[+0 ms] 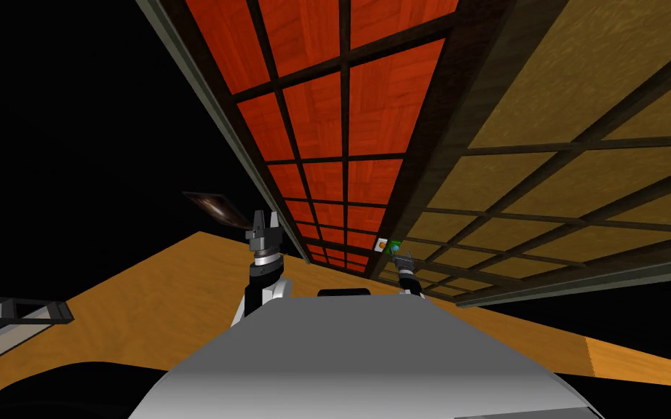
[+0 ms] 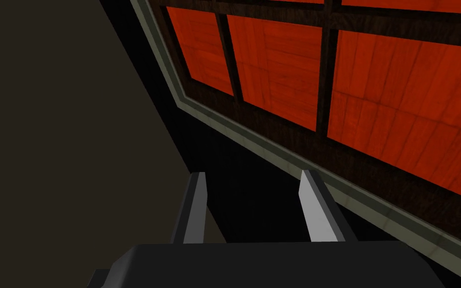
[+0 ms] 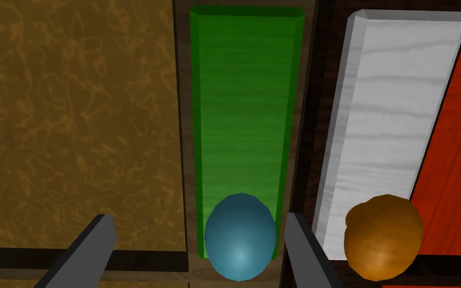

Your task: Pull the door open

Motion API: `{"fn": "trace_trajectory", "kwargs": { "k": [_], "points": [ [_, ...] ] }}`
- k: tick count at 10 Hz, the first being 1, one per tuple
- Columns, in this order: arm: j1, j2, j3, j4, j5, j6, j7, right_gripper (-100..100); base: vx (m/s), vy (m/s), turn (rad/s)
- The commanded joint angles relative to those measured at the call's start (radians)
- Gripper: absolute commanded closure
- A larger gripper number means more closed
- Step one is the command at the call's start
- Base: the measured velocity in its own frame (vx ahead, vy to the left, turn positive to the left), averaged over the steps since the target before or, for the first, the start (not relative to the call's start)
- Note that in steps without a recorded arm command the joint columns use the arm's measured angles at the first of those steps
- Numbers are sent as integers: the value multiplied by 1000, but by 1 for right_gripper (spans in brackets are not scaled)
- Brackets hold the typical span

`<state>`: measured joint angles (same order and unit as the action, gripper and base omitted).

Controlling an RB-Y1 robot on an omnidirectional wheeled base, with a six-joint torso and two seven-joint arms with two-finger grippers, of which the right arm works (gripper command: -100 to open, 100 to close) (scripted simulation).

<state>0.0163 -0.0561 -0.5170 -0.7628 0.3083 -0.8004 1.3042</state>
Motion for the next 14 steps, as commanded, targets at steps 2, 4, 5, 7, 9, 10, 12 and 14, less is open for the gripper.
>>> {"fn": "trace_trajectory", "kwargs": {
  "k": [2, 4, 5, 7, 9, 10, 12, 14],
  "points": [
    [2, 0, 0, -2, 0, 2, -1, 100, -8, 15, 46],
    [2, 0, 0, -2, 0, 2, -1, 100, -11, 9, -16],
    [2, 0, 0, -2, 0, 2, -1, 100, -6, 0, 2],
    [19, 2, 4, 9, -3, 6, -16, 100, -36, 8, -3],
    [31, -2, 1, 13, -8, 7, -27, 100, -147, 30, -29],
    [42, -6, -2, 18, -13, 8, -38, 100, -150, 13, -24],
    [65, -14, -6, 27, -26, 10, -71, 100, -192, 17, -72],
    [81, -21, -6, 34, -39, 11, -103, 100, -130, 11, -28]
  ]
}}
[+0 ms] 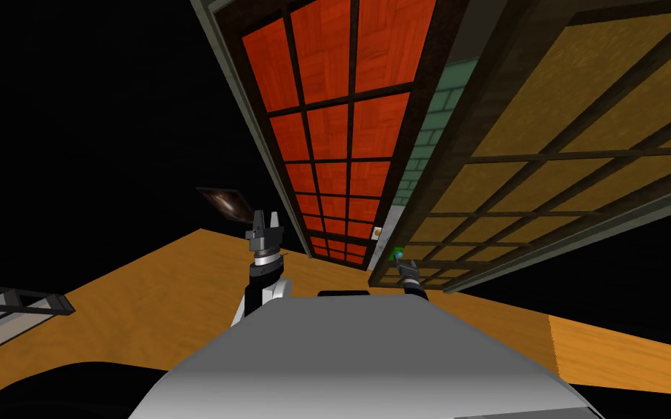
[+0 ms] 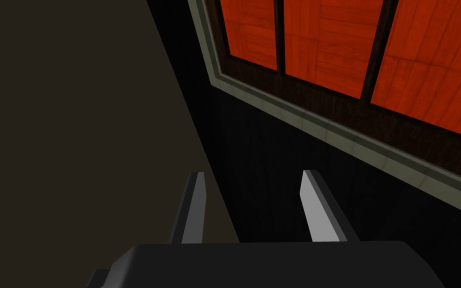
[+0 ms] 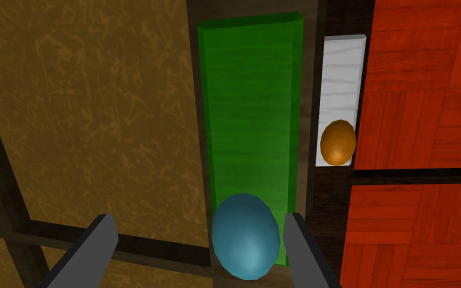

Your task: Pull the door open

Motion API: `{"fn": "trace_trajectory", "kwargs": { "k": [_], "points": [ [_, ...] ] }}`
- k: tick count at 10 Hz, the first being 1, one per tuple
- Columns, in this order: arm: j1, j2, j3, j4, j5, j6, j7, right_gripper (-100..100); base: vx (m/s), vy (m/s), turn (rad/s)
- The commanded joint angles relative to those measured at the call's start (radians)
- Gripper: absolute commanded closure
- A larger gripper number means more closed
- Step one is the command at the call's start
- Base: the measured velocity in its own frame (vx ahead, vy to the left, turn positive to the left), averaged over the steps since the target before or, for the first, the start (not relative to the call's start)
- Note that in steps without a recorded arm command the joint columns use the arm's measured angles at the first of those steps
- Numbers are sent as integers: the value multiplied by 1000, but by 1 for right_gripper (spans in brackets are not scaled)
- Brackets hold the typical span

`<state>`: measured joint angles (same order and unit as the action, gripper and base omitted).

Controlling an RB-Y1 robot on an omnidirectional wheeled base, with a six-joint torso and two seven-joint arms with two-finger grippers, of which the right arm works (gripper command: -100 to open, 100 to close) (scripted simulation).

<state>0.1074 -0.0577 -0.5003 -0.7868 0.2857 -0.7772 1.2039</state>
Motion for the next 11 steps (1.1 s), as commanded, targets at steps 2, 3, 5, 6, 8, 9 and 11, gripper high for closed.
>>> {"fn": "trace_trajectory", "kwargs": {
  "k": [2, 3, 5, 6, 8, 9, 11],
  "points": [
    [-11, -20, -23, 58, -16, -13, -3, 100, -97, 7, -14],
    [-11, -20, -23, 58, -16, -13, -3, 100, 0, 0, 0],
    [10, -29, -23, 68, -33, -11, -47, 100, -85, 7, 6],
    [2, -29, -23, 93, -33, -20, -47, 100, -85, 4, -29],
    [10, -29, -23, 68, -33, -11, -47, 100, -27, -4, -11],
    [10, -29, -23, 68, -33, -11, -47, 100, 1, 6, -5],
    [18, -34, -21, 72, -45, -11, -79, 100, -20, 2, 13]
  ]
}}
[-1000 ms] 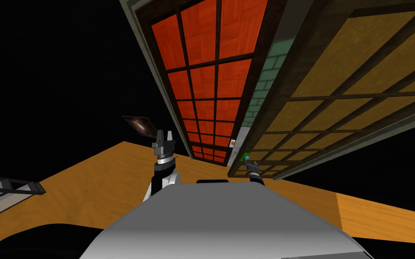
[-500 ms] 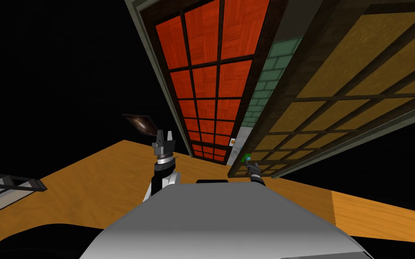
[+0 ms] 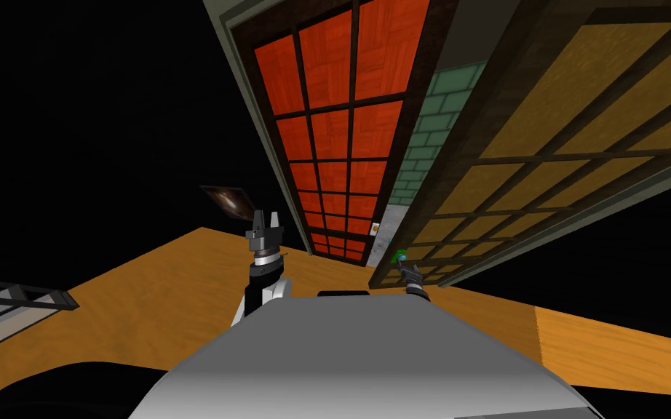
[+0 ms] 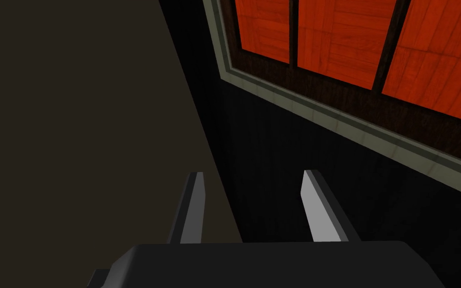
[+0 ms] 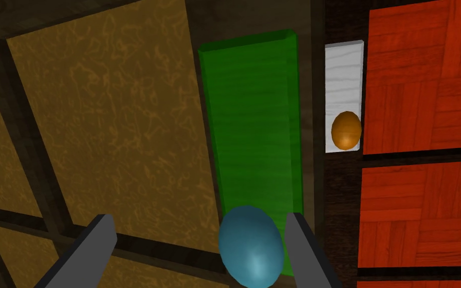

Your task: Pull the door open

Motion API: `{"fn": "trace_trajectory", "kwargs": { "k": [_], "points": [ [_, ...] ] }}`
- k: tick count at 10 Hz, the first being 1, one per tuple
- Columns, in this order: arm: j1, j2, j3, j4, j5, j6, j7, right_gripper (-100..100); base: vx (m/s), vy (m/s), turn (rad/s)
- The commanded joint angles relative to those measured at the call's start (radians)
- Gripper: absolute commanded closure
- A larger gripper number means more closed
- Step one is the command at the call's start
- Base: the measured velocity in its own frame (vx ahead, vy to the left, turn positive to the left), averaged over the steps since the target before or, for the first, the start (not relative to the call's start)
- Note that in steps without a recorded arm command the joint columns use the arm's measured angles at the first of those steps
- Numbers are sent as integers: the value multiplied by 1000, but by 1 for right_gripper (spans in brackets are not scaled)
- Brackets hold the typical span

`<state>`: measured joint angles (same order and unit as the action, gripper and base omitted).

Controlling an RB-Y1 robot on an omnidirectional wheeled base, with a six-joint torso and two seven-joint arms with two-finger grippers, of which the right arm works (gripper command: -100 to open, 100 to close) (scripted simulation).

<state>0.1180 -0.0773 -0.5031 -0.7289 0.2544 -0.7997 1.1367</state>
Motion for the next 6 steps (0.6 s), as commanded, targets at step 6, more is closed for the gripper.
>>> {"fn": "trace_trajectory", "kwargs": {
  "k": [6],
  "points": [
    [22, -24, -13, 22, -36, 11, -74, 100, -63, 2, 0]
  ]
}}
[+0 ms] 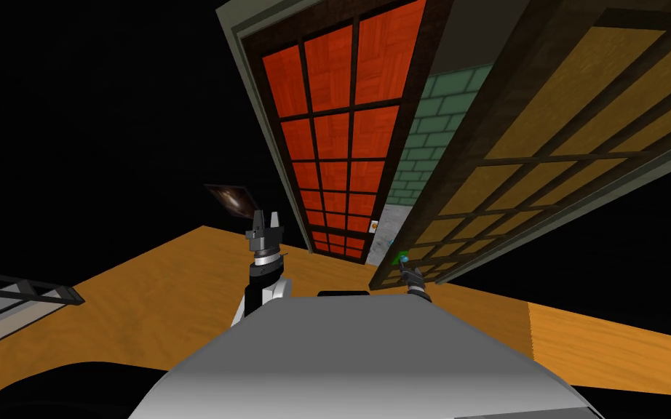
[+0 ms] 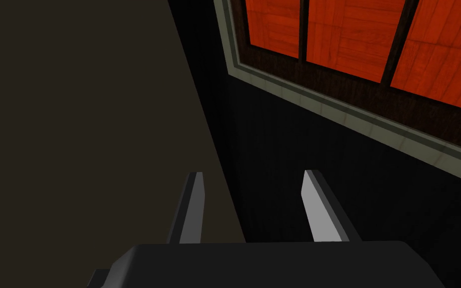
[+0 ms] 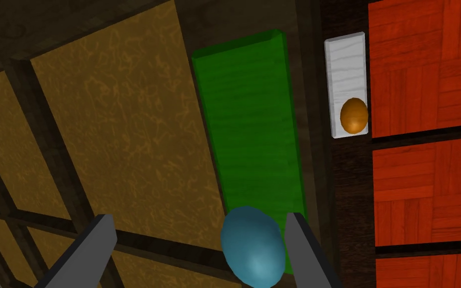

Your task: Pull the door open

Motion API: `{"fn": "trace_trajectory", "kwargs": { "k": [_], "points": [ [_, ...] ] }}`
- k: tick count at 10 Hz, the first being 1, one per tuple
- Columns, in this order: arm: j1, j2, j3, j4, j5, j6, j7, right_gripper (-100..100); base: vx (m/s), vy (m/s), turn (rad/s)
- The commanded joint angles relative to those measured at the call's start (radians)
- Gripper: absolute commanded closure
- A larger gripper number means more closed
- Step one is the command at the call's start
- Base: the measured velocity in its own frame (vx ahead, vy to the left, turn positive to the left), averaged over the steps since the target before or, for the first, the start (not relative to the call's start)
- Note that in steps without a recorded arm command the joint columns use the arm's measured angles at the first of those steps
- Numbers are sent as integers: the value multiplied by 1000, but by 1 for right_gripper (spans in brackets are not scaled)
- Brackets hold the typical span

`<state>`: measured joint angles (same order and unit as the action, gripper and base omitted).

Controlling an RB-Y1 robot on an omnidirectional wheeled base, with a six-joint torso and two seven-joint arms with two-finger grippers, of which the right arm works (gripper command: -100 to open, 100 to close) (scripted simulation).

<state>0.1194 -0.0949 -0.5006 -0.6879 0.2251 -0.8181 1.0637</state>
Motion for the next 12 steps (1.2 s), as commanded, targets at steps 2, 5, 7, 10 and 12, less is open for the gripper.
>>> {"fn": "trace_trajectory", "kwargs": {
  "k": [2, 5, 7, 10, 12],
  "points": [
    [28, -11, -13, -15, -18, 30, -33, 100, -30, -8, -5],
    [36, -18, -6, -10, -37, 29, -89, 100, -60, 2, 18],
    [41, -23, -1, -7, -51, 28, -128, 100, -77, -9, 8],
    [48, -30, 7, -2, -71, 28, -187, 100, -61, -1, 9],
    [52, -34, 13, 1, -85, 27, -228, 100, -46, -2, 14]
  ]
}}
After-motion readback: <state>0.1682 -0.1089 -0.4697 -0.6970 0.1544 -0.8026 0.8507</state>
